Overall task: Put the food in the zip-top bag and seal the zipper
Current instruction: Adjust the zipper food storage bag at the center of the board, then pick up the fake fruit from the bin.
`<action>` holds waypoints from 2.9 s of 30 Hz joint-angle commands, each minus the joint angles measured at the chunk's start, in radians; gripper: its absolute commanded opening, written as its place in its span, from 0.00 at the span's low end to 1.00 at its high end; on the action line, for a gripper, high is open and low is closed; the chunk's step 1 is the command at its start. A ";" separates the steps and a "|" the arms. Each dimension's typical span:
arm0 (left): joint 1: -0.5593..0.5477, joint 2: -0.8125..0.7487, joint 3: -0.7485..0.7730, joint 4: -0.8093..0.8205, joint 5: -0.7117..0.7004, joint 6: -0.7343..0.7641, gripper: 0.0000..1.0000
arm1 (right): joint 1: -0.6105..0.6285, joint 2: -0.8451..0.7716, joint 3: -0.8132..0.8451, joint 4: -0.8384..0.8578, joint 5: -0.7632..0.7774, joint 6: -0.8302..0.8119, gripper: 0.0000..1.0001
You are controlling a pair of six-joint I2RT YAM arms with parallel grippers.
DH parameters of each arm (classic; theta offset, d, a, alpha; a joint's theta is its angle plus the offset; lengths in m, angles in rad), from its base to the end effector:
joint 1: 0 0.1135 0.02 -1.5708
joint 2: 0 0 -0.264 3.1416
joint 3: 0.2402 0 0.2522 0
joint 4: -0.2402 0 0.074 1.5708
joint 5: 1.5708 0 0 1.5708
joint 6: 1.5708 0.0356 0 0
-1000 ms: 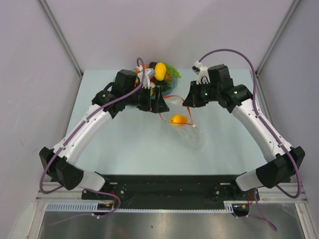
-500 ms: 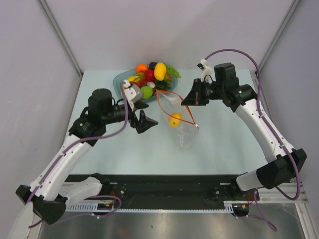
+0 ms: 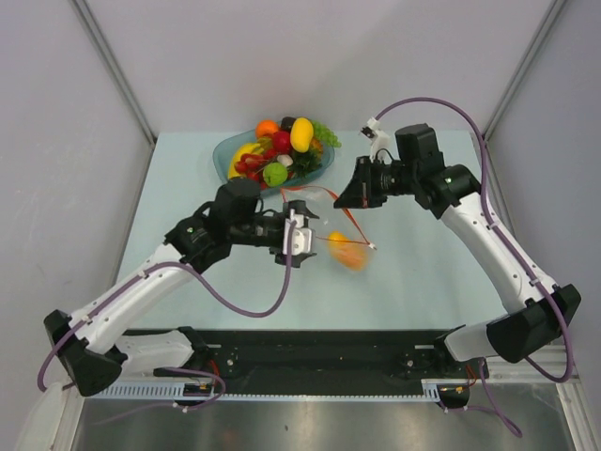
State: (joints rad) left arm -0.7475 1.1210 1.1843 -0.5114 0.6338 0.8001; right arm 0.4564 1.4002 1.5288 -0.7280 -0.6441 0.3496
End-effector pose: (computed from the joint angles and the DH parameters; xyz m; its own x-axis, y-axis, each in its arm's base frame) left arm 0.1605 -0.1776 0.3821 0.4525 0.3688 -0.8119 0.8822 -0.0524 0.4679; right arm 0.2554 0.1492 0.4068 -0.7489 -0.0626 -0.6597 -0.5758 0.5543 0.6011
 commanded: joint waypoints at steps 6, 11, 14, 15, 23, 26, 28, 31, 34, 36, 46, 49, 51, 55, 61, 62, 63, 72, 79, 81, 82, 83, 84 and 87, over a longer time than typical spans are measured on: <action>-0.104 0.126 0.170 -0.278 -0.106 0.211 0.13 | 0.019 -0.055 0.002 -0.077 0.138 -0.193 0.00; -0.105 0.099 0.340 -0.393 -0.042 0.195 0.00 | -0.024 -0.043 0.063 -0.088 0.350 -0.330 0.00; -0.118 0.109 0.290 -0.429 -0.014 0.149 0.00 | -0.006 -0.021 0.097 -0.083 0.345 -0.337 0.00; -0.122 0.117 0.267 -0.426 -0.016 0.140 0.00 | 0.005 -0.017 0.097 -0.086 0.357 -0.342 0.00; -0.124 0.148 0.038 -0.361 -0.072 0.133 0.00 | 0.038 -0.058 -0.044 -0.077 0.477 -0.426 0.00; -0.118 0.143 0.011 -0.320 -0.082 0.097 0.11 | 0.034 -0.060 -0.099 -0.059 0.472 -0.431 0.00; -0.098 0.132 0.037 -0.293 -0.021 0.045 0.25 | 0.038 -0.055 -0.127 -0.047 0.469 -0.431 0.00; 0.053 0.103 0.115 -0.241 0.152 -0.118 0.61 | 0.030 -0.040 -0.121 -0.045 0.480 -0.419 0.00; 0.236 0.088 0.162 -0.066 0.300 -0.402 0.76 | 0.021 -0.036 -0.104 -0.053 0.469 -0.396 0.00; 0.308 0.095 0.158 0.146 0.304 -0.619 0.81 | 0.018 -0.038 -0.102 -0.054 0.454 -0.376 0.00; 0.453 0.462 0.366 0.309 -0.189 -0.725 0.80 | -0.001 -0.029 -0.107 -0.048 0.429 -0.334 0.00; 0.484 0.590 0.446 0.306 -0.212 -0.751 0.74 | -0.007 -0.032 -0.110 -0.051 0.417 -0.327 0.00; 0.482 0.646 0.498 0.306 -0.229 -0.725 0.71 | -0.012 -0.036 -0.120 -0.051 0.425 -0.328 0.00; 0.482 0.763 0.583 0.277 -0.264 -0.688 0.68 | -0.039 -0.044 -0.140 -0.059 0.440 -0.330 0.00; 0.474 0.862 0.647 0.260 -0.258 -0.696 0.70 | -0.076 -0.049 -0.154 -0.062 0.429 -0.325 0.00; 0.470 0.870 0.652 0.258 -0.263 -0.702 0.71 | -0.078 -0.049 -0.154 -0.062 0.429 -0.325 0.00; 0.464 0.878 0.649 0.266 -0.272 -0.710 0.72 | -0.078 -0.049 -0.154 -0.060 0.428 -0.324 0.00; 0.422 0.927 0.681 0.266 -0.301 -0.728 0.81 | -0.082 -0.040 -0.145 -0.056 0.420 -0.319 0.00; 0.413 0.947 0.689 0.375 -0.448 -0.789 0.86 | -0.084 -0.035 -0.148 -0.056 0.414 -0.317 0.00; 0.396 0.967 0.719 0.387 -0.558 -0.837 0.99 | -0.084 -0.032 -0.148 -0.059 0.414 -0.317 0.00; 0.389 0.982 0.748 0.358 -0.601 -0.846 1.00 | -0.084 -0.030 -0.151 -0.057 0.414 -0.317 0.00; 0.379 1.031 0.786 0.335 -0.632 -0.848 1.00 | -0.082 -0.030 -0.151 -0.056 0.414 -0.317 0.00; 0.366 1.054 0.861 0.314 -0.669 -0.845 0.99 | -0.084 -0.030 -0.153 -0.054 0.414 -0.316 0.00; 0.353 1.120 0.937 0.295 -0.704 -0.840 1.00 | -0.084 -0.026 -0.156 -0.048 0.414 -0.314 0.00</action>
State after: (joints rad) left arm -0.3664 2.1796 1.9995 -0.2108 0.0528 -0.0074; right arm 0.3771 1.3720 1.3720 -0.8017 -0.2226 0.0265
